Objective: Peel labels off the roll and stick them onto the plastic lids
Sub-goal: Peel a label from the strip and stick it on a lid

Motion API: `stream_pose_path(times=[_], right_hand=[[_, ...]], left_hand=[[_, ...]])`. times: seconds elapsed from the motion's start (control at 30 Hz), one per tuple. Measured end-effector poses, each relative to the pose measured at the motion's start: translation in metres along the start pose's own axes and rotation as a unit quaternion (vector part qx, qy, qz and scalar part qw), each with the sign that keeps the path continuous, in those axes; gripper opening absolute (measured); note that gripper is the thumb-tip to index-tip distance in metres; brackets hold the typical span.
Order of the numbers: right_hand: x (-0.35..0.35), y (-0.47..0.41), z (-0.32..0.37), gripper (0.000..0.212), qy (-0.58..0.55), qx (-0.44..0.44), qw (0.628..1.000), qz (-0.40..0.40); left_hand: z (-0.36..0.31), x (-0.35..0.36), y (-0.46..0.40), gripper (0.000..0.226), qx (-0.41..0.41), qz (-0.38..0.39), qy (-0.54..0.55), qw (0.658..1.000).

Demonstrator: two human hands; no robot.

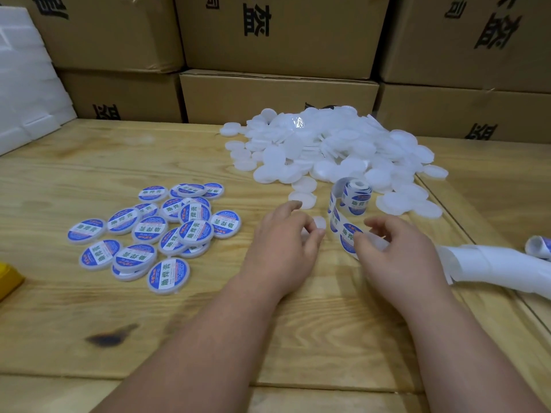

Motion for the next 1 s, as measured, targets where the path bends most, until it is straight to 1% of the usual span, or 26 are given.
stream_pose_path(times=[0.07, 0.1, 0.13, 0.2, 0.27, 0.33, 0.37, 0.4, 0.43, 0.5, 0.57, 0.63, 0.7, 0.87, 1.0], right_hand=[[0.003, 0.001, -0.003, 0.007, -0.011, 0.013, 1.0, 0.017], [0.004, 0.001, -0.004, 0.005, -0.017, 0.018, 0.999, 0.027], [0.005, 0.001, -0.004, 0.01, -0.024, 0.019, 0.999, 0.035], [0.008, 0.003, -0.004, 0.014, -0.035, 0.015, 0.998, 0.05], [0.011, 0.005, -0.001, 0.013, -0.047, 0.004, 0.997, 0.058], [0.014, 0.007, 0.001, 0.013, -0.064, -0.009, 0.996, 0.059], [0.015, 0.008, 0.002, 0.013, -0.073, -0.011, 0.996, 0.059], [0.016, 0.008, 0.002, 0.012, -0.084, -0.01, 0.995, 0.057], [0.016, 0.008, 0.002, 0.011, -0.095, -0.007, 0.994, 0.054], [0.016, 0.007, 0.002, 0.01, -0.117, -0.002, 0.992, 0.044], [0.015, 0.006, 0.001, 0.01, -0.136, 0.003, 0.99, 0.031], [0.016, 0.004, 0.001, 0.009, -0.159, 0.012, 0.987, 0.028], [0.017, 0.005, 0.002, 0.011, -0.182, 0.021, 0.982, 0.035], [0.018, 0.011, 0.008, 0.02, -0.221, 0.025, 0.972, 0.078], [0.015, 0.013, 0.012, 0.02, -0.245, 0.022, 0.964, 0.1]], left_hand=[[-0.001, -0.007, 0.002, 0.02, -0.073, 0.015, 0.127, 0.989], [-0.003, -0.012, 0.003, 0.02, -0.122, 0.009, 0.191, 0.974], [-0.003, -0.016, 0.003, 0.018, -0.163, -0.005, 0.244, 0.956], [-0.002, -0.02, 0.003, 0.018, -0.218, -0.038, 0.327, 0.919], [0.001, -0.022, 0.001, 0.021, -0.241, -0.059, 0.388, 0.888], [-0.001, -0.023, 0.0, 0.015, -0.233, -0.057, 0.423, 0.874], [-0.002, -0.023, 0.0, 0.014, -0.229, -0.05, 0.423, 0.875], [-0.003, -0.023, 0.001, 0.015, -0.226, -0.04, 0.408, 0.883], [-0.003, -0.023, 0.001, 0.014, -0.217, -0.029, 0.38, 0.899], [-0.003, -0.02, 0.003, 0.016, -0.173, 0.006, 0.32, 0.931], [-0.006, -0.017, 0.007, 0.022, -0.132, 0.048, 0.287, 0.948], [-0.01, -0.016, 0.009, 0.024, -0.104, 0.075, 0.28, 0.952], [-0.013, -0.016, 0.009, 0.025, -0.09, 0.084, 0.283, 0.951], [-0.013, -0.017, 0.009, 0.027, -0.084, 0.056, 0.285, 0.953], [-0.013, -0.019, 0.009, 0.022, -0.096, 0.055, 0.296, 0.949]])
Point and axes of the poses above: each hand's wrist, its own y-axis away from the middle knuckle, its own x-axis out of the palm, z = x × y, the point moved 2 cm from there along -y, towards the middle knuckle, and after that the axes turned 13 degrees about -z, right-handed, at the moved point
